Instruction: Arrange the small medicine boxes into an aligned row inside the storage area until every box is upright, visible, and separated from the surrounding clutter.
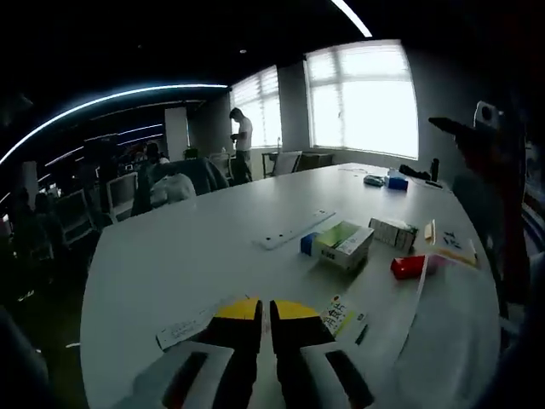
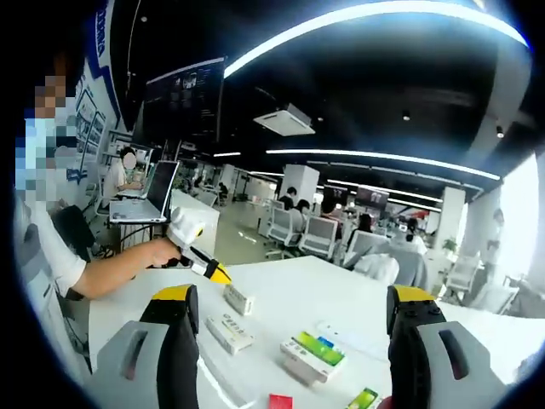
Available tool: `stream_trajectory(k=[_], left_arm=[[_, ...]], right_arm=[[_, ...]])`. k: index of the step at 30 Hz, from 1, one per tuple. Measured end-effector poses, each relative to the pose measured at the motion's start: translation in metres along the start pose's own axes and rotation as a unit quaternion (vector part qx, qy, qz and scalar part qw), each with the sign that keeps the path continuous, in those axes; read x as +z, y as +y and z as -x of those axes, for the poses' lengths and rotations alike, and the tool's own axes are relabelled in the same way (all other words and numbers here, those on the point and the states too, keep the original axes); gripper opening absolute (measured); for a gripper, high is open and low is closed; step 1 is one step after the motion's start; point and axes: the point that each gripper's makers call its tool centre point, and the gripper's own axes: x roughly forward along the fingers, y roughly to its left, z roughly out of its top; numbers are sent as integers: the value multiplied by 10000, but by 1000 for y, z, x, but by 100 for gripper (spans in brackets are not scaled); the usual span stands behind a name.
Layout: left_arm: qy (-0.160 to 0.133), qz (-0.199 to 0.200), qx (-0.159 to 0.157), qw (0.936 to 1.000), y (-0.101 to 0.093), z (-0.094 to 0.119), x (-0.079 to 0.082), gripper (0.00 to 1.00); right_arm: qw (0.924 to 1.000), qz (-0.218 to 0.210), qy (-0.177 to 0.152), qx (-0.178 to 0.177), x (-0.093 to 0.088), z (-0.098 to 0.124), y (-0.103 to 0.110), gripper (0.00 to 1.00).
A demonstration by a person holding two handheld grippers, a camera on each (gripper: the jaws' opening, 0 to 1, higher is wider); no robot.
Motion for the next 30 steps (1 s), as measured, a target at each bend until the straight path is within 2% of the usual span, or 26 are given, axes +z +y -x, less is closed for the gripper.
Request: stream_trajectory(k=[5, 7, 8, 10, 11, 14, 17, 20, 23, 26, 27, 30], left_arm=[[63, -88, 295, 9995, 18, 14, -1, 9], [-7, -42, 355, 9994, 25, 18, 1, 12], [-36, -35, 367, 9993, 27, 20, 1, 13], [-110, -299, 370, 9988, 31, 23, 2, 14], [-110, -310, 371, 9988, 32, 23, 0, 14], [-198, -486, 374, 9979, 37, 23, 0, 25], [-300, -661, 338, 9968, 40, 19, 0, 30], [-159, -940, 451, 9944, 46, 14, -8, 35], [167, -1291, 655, 9893, 56, 10, -20, 40], [158, -1231, 604, 9904, 58, 4, -27, 51], [105, -1076, 521, 9928, 58, 0, -30, 56], [169, -1162, 574, 9914, 63, -4, -38, 63]], right_arm=[[10000, -36, -6, 30, -15, -13, 3, 90], [9999, -75, -52, 73, -21, -17, 2, 91], [9999, -104, 32, 108, -23, -21, 1, 90], [9999, -118, -24, 41, -22, -24, -2, 90], [9999, -89, -23, 71, -23, -24, 0, 91], [9997, -120, -35, 204, -26, -29, 5, 91], [9997, -121, 77, 198, -32, -33, 4, 91], [9997, -127, 143, 181, -36, -33, 3, 91], [9997, -144, 98, 184, -34, -32, 3, 91], [9997, -115, 97, 190, -33, -33, 2, 91], [9997, -133, 80, 176, -32, -33, 1, 91], [9997, -187, 50, 158, -32, -35, -1, 91]])
